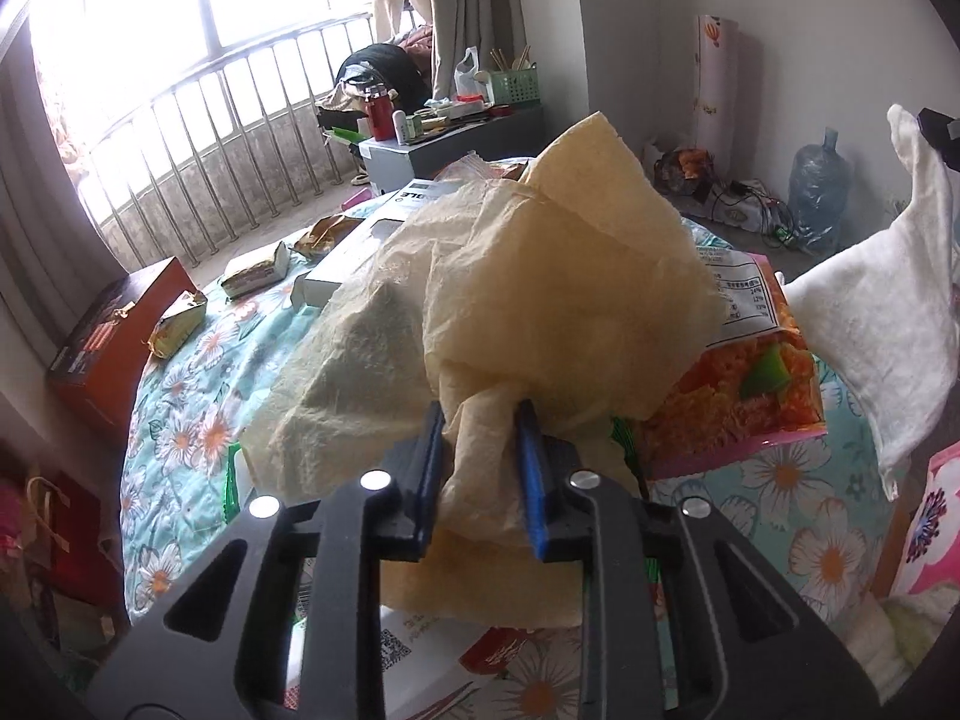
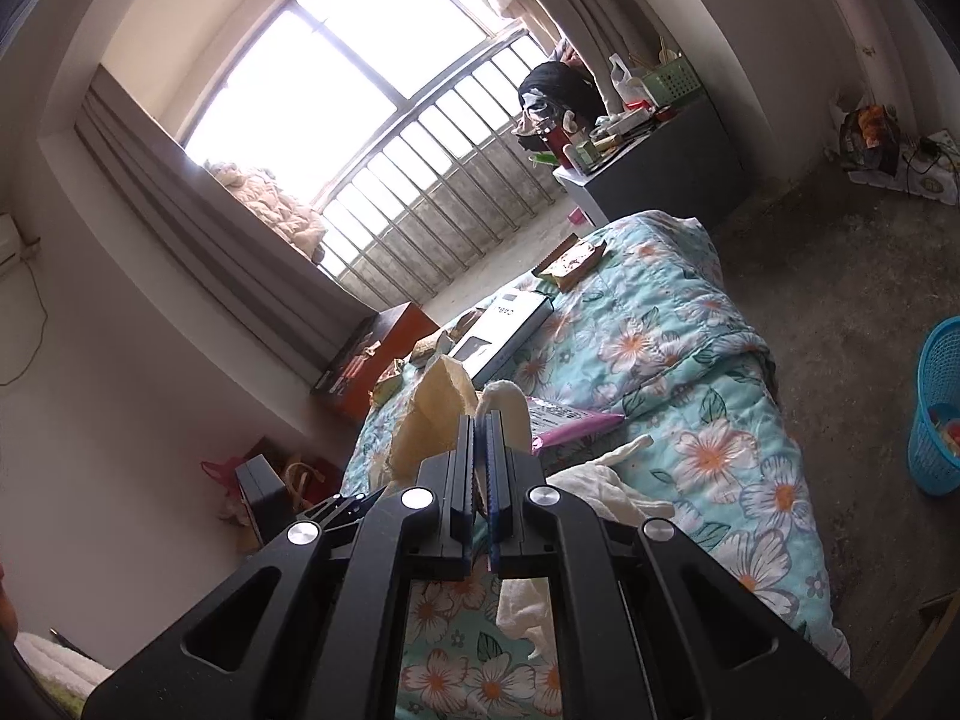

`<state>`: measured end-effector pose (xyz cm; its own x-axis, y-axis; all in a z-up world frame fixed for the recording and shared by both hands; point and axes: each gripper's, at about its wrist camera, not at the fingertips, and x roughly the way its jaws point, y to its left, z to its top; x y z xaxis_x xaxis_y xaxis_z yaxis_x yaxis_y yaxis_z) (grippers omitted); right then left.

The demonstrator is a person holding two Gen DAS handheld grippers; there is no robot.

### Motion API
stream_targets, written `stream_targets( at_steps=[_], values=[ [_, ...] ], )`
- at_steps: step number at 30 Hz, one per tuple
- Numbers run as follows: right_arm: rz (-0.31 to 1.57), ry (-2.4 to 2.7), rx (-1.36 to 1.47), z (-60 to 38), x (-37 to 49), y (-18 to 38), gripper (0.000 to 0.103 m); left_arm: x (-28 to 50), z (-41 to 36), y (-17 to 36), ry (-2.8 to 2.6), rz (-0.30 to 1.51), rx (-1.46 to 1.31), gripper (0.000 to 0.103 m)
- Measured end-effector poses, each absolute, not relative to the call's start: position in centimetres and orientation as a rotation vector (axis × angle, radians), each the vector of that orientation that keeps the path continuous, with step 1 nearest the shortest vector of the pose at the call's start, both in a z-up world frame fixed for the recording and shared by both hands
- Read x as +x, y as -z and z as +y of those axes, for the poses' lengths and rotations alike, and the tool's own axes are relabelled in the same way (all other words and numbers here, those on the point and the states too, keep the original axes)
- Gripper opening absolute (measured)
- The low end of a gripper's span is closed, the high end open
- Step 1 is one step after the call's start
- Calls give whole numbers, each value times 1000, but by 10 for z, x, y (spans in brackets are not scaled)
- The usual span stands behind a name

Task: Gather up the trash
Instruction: 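Lift the tan paper and white glove and carry them toward the wastebasket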

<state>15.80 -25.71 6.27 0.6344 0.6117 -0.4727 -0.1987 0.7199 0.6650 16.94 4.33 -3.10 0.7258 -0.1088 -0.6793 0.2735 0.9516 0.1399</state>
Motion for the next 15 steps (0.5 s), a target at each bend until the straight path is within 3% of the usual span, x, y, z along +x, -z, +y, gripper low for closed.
stream_targets(
  at_steps=[3, 15],
  values=[
    [747, -495, 622, -259, 159, -61, 4, 165, 45, 28, 223, 727, 219, 4],
    [696, -484, 639, -274, 149, -68, 4, 123, 49, -50, 292, 520, 146, 3]
  ],
)
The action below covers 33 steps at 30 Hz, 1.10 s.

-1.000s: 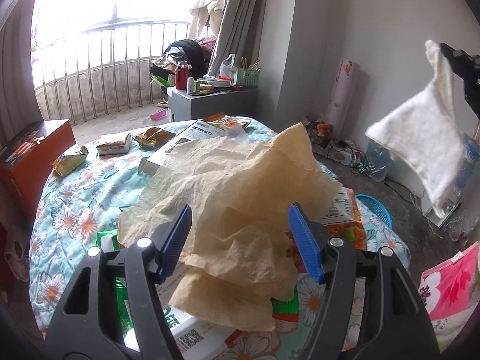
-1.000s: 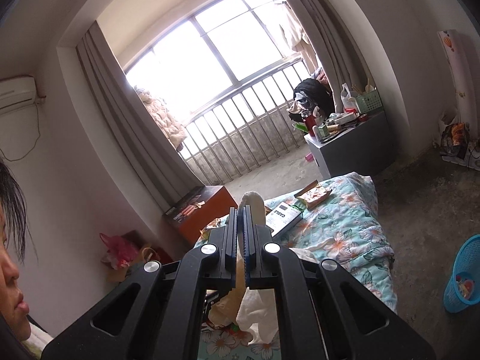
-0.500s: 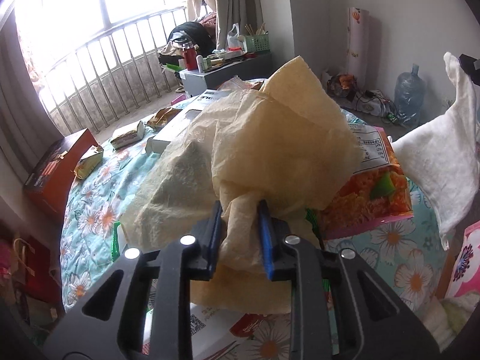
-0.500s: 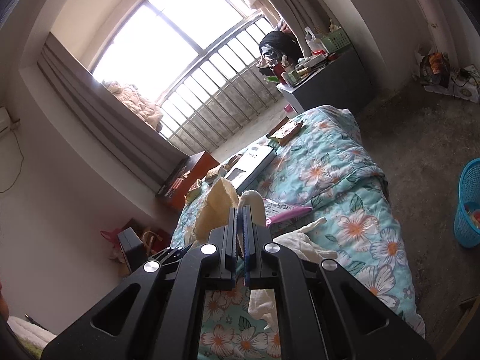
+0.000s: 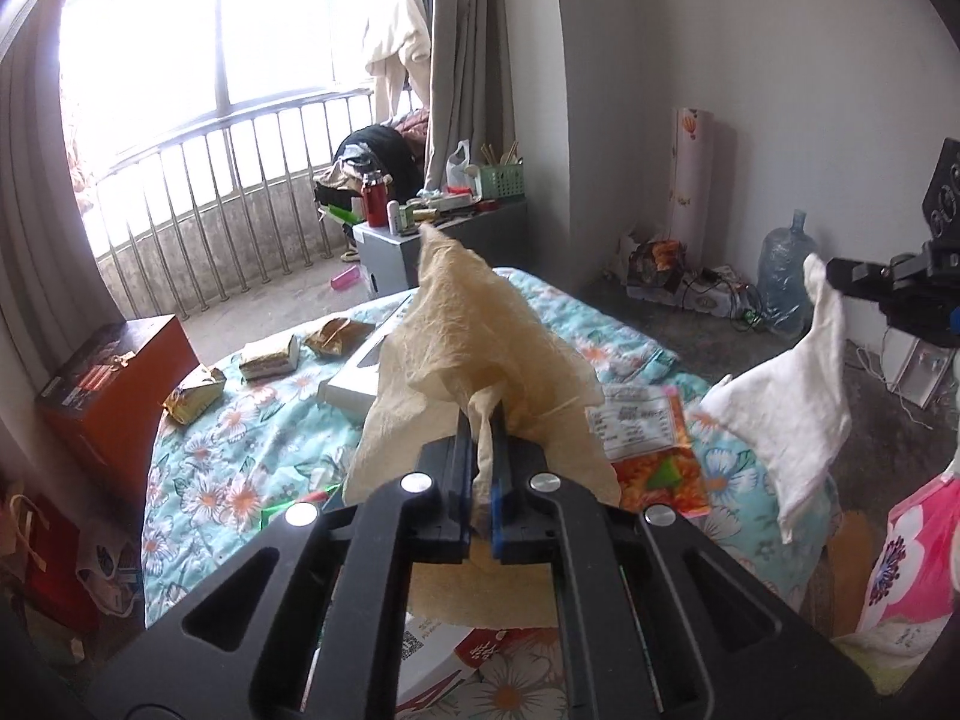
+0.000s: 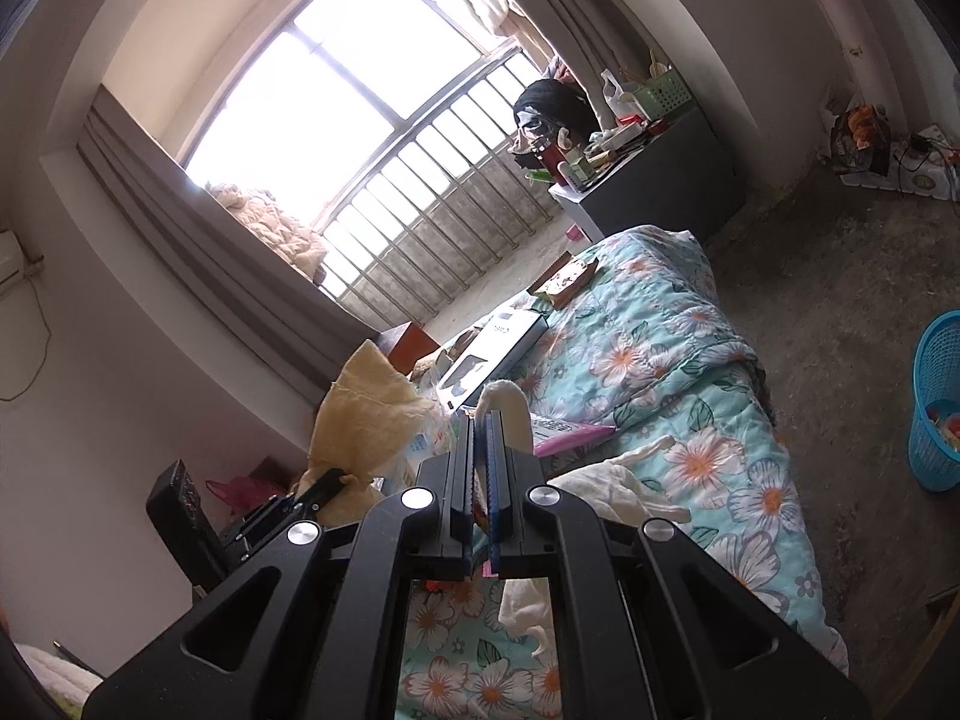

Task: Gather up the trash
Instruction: 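Lift the tan paper and white glove and carry them toward the wastebasket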

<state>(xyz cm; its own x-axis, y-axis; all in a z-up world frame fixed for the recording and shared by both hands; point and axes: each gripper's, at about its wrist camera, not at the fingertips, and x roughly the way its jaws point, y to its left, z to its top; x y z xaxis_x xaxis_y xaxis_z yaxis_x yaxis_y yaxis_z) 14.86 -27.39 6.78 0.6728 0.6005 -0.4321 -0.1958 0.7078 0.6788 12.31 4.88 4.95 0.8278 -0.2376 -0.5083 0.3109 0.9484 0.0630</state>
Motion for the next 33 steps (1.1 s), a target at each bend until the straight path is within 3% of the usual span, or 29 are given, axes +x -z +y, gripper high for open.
stream_targets(
  at_steps=[8, 18, 25, 33],
  values=[
    [610, -474, 653, -295, 133, -85, 4, 120, 33, -93, 544, 484, -27, 3],
    [481, -345, 688, -364, 100, -99, 4, 139, -58, -112, 805, 491, 15, 3],
    [402, -185, 729, -433, 75, -96, 4, 175, -152, -97, 1005, 641, 11, 3],
    [370, 1, 799, -515, 64, -67, 4, 229, -277, -46, 1179, 949, -35, 3]
  ],
)
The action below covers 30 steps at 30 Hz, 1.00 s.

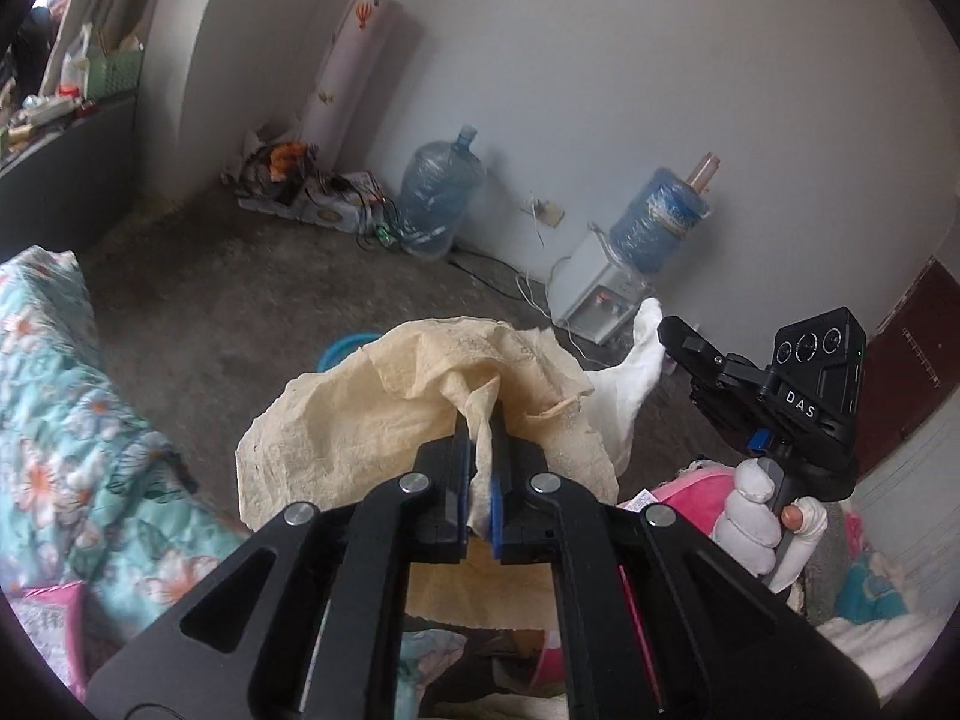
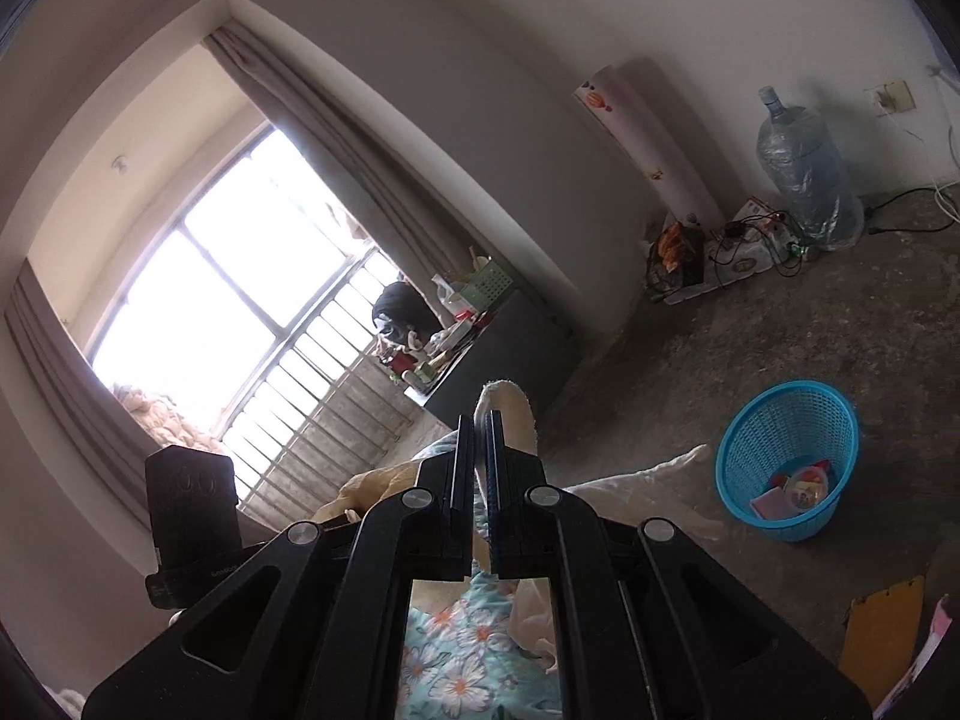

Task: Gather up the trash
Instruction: 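Lift the tan paper and white glove and carry them toward the wastebasket, then open the left tool over the basket to drop the tan paper while the right tool drops the glove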

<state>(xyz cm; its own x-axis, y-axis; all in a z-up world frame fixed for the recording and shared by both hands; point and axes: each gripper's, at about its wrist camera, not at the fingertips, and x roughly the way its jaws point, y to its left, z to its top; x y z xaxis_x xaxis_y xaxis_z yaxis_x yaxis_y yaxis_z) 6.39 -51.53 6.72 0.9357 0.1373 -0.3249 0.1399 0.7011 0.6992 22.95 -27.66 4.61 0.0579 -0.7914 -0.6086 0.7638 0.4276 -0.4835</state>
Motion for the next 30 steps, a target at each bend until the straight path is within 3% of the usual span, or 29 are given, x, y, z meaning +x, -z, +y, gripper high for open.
stream_targets(
  at_steps=[11, 23, 26, 28, 30],
  values=[
    [504, 196, 902, -596, 109, 22, 4, 296, -444, 77, 1131, 1245, 126, 3],
    [709, 323, 955, -670, 173, 130, 4, 313, -571, 188, 1053, 1278, 373, 4],
    [744, 346, 957, -686, 188, 152, 5, 320, -589, 203, 1027, 1249, 399, 18],
    [768, 362, 967, -697, 196, 166, 6, 323, -597, 208, 994, 1208, 429, 47],
    [784, 390, 987, -710, 203, 181, 6, 324, -604, 210, 969, 1171, 464, 48]
  ],
)
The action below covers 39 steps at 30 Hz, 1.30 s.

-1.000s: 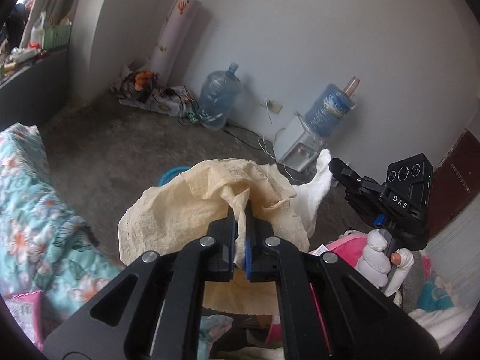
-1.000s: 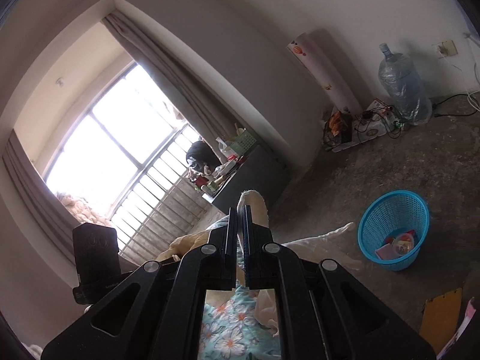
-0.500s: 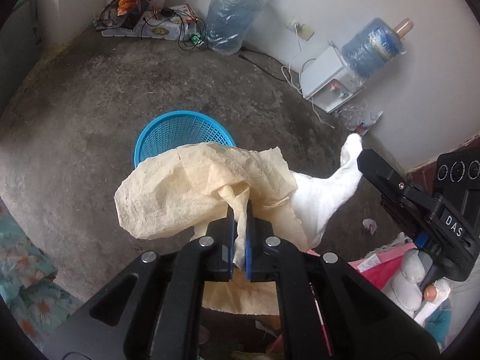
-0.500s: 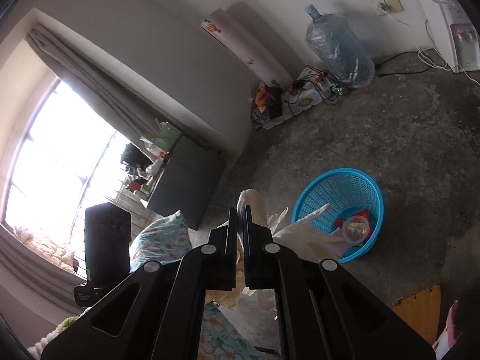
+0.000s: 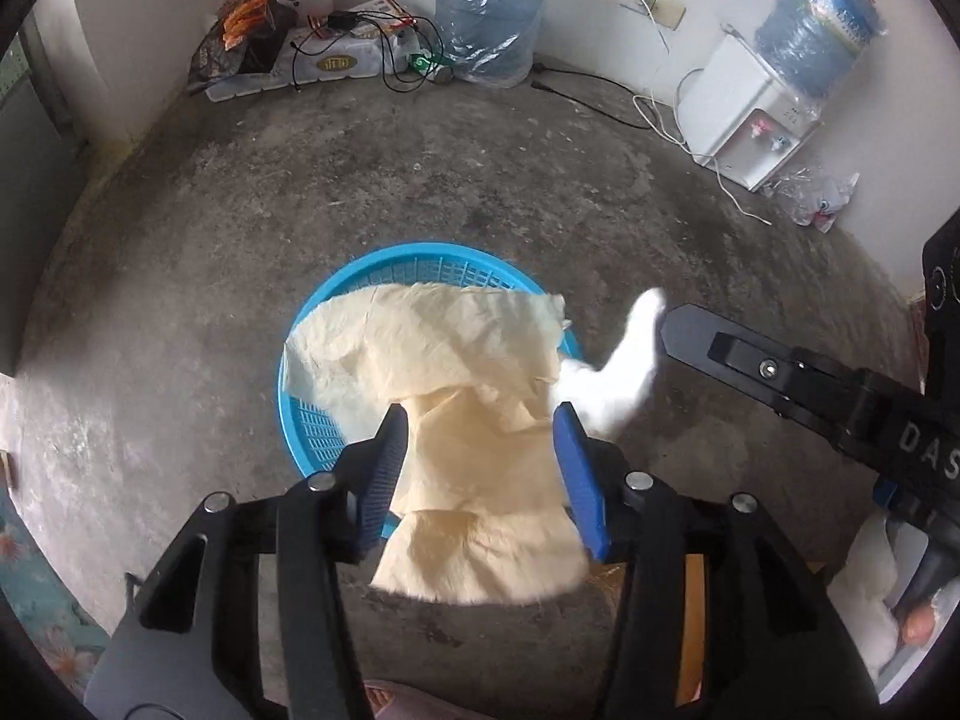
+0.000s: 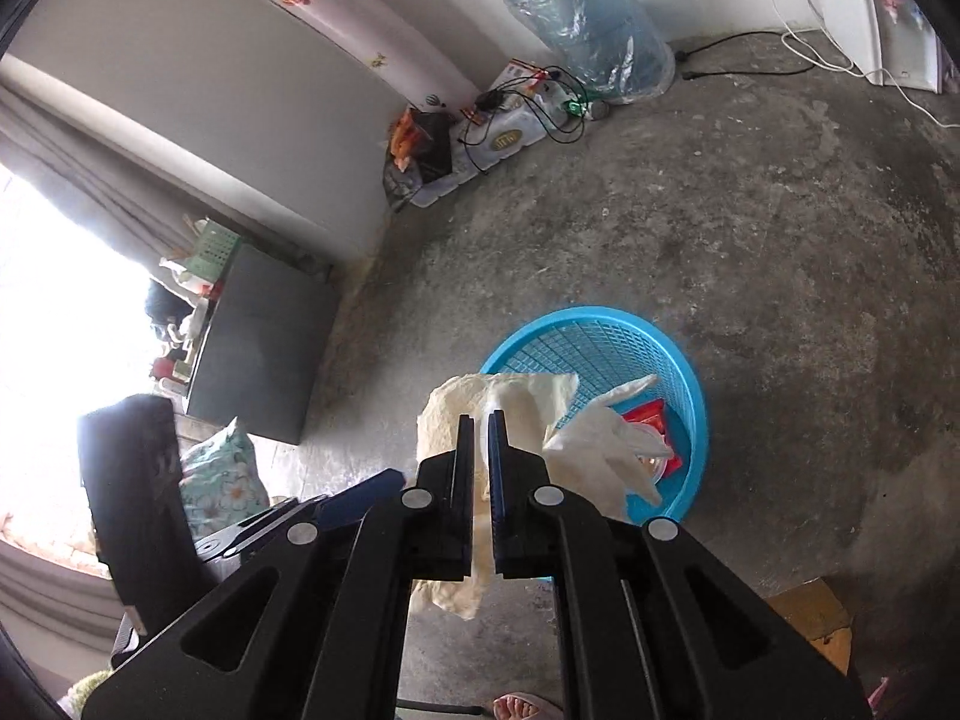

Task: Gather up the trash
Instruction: 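Open the left tool over the basket to drop the tan paper while the right tool drops the glove, then move both open tools back over the pile of items on the bed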

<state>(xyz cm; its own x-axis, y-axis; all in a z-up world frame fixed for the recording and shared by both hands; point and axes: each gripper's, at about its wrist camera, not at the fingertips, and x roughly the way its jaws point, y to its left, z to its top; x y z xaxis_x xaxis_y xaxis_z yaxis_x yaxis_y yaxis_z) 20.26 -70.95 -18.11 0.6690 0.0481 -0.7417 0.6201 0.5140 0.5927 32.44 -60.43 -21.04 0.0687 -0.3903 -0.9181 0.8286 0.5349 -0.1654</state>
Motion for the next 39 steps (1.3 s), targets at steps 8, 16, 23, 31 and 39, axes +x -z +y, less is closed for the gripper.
stream_targets(
  at_steps=[8, 16, 23, 31, 39],
  values=[
    [799, 432, 994, -718, 201, 194, 30, 327, -604, 185, 989, 1122, 389, 59],
    [722, 410, 911, -694, 179, 152, 32, 321, -571, 121, 1025, 1090, 250, 59],
    [667, 366, 728, -646, 170, 80, 48, 300, -502, 30, 1097, 994, 188, 59],
    [566, 252, 461, -554, 162, 1, 89, 270, -314, -82, 1033, 816, 81, 66],
    [560, -49, 377, -465, 166, -49, 92, 214, -102, -130, 680, 613, -30, 70]
  ],
)
